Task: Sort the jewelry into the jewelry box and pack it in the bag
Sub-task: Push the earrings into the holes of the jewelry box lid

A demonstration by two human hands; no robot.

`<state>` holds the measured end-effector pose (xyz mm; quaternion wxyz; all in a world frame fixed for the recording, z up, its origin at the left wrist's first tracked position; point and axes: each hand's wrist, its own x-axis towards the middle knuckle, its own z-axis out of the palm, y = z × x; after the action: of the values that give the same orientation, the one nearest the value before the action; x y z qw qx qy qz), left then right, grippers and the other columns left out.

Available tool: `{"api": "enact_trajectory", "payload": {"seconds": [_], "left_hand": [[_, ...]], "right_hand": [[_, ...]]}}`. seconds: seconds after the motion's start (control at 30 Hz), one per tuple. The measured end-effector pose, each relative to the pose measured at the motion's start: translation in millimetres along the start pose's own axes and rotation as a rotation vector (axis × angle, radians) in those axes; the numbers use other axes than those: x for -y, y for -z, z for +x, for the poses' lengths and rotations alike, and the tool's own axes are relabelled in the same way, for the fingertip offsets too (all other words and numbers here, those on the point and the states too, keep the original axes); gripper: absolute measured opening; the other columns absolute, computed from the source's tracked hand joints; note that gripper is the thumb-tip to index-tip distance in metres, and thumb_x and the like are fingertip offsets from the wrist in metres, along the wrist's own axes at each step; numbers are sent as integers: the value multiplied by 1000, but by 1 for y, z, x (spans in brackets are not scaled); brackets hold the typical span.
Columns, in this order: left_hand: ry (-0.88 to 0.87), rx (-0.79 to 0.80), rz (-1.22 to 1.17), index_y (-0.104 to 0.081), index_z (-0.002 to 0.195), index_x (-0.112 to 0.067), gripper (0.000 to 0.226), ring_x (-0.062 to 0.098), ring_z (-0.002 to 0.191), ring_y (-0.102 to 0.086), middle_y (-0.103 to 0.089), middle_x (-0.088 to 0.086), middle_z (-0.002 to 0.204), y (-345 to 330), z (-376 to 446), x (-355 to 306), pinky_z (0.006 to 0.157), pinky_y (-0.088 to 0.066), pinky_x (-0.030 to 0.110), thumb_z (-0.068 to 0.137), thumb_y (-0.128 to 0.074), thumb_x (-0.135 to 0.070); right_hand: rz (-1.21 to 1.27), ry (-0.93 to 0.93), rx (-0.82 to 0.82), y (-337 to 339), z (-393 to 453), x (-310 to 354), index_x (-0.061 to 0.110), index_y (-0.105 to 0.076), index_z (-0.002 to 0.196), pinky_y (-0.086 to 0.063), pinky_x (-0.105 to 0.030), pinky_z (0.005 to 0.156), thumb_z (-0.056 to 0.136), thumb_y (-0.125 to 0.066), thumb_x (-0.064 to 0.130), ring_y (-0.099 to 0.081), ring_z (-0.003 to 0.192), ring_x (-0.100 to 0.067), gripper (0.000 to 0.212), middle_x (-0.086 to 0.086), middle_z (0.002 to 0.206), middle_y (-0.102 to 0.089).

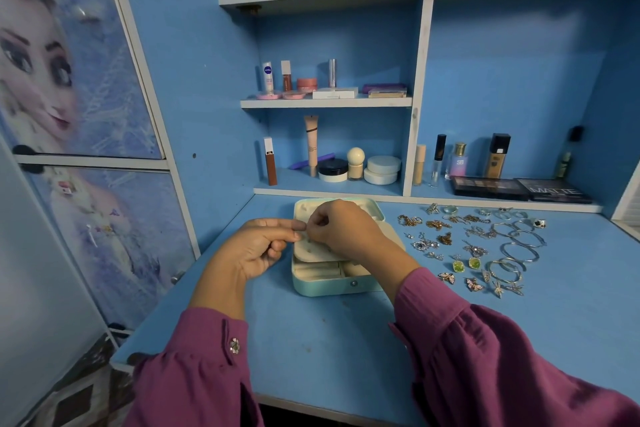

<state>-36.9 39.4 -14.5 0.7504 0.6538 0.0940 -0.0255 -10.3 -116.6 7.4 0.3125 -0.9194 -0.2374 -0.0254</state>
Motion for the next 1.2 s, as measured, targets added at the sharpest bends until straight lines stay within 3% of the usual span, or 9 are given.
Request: {"api": "enact_trajectory", "payload": {"seconds": [0.23,0.4,0.57,0.63,0.77,0.9,1.0,1.1,1.2], "left_hand": [[4,4,5,-68,90,0,24,1,34,-33,-58,5,61,1,0,1,32,-27,9,82,-55,17],[6,8,12,-68,91,-1,22,1,33,-33,-54,-2,49,0,-2,1,32,-27,8,82,-56,15],[1,-2,13,-70,91,-1,17,2,36,-37,-53,-2,53,0,-3,0,33,-30,9,83,-59,10],[0,-12,-8,-71,91,-1,16,2,36,-39,-54,-2,52,0,-3,-1,33,-31,10,85,-57,7],[8,-19,-21,-72,88,-3,30,3,40,-42,-61,-2,56,-1,-3,-1,35,-33,12,86,-44,9],[-24,-10,-7,-71,89,-5,30,5,44,-48,-67,3,67,-1,-3,0,38,-37,14,88,-46,11],[-55,-11,-3,-72,90,-6,23,5,45,-50,-68,7,74,0,0,2,39,-38,14,86,-54,8],[-89,-16,8,-72,93,-8,18,4,47,-49,-72,9,81,-2,3,3,42,-39,13,82,-64,3],[-145,-51,9,-68,87,-11,4,5,46,-43,-69,5,74,-4,8,5,40,-37,15,84,-67,-8]], "right_hand": [[-40,-7,56,4,4,1,15,-73,97,-53,-35,81,89,-58,23,-64,90,-21,19,-4,97,-71],[-16,56,10,4,0,-4,15,-74,98,-51,-32,78,91,-58,23,-64,89,-19,19,-3,96,-71],[16,79,-30,9,-6,-12,20,-75,94,-47,-26,71,90,-61,25,-60,80,-12,15,2,95,-70],[10,51,-22,15,-8,-19,23,-75,91,-47,-25,66,88,-63,29,-57,70,-9,14,5,94,-69],[-48,1,-28,35,-15,-40,27,-75,88,-51,-29,76,86,-65,32,-60,85,-9,11,13,89,-68],[2,-48,-91,61,-28,-71,22,-74,85,-44,-13,55,87,-67,25,-55,67,-4,8,17,74,-62],[81,-131,-152,80,-37,-95,20,-75,85,-45,-21,56,86,-68,23,-54,61,-2,7,9,81,-69],[19,-207,-73,95,-45,-111,19,-75,81,-36,-16,47,85,-69,22,-51,51,0,7,5,78,-69],[-79,-267,15,101,-49,-121,23,-74,72,-46,-23,55,79,-75,23,-60,69,-6,7,3,87,-72]]}}
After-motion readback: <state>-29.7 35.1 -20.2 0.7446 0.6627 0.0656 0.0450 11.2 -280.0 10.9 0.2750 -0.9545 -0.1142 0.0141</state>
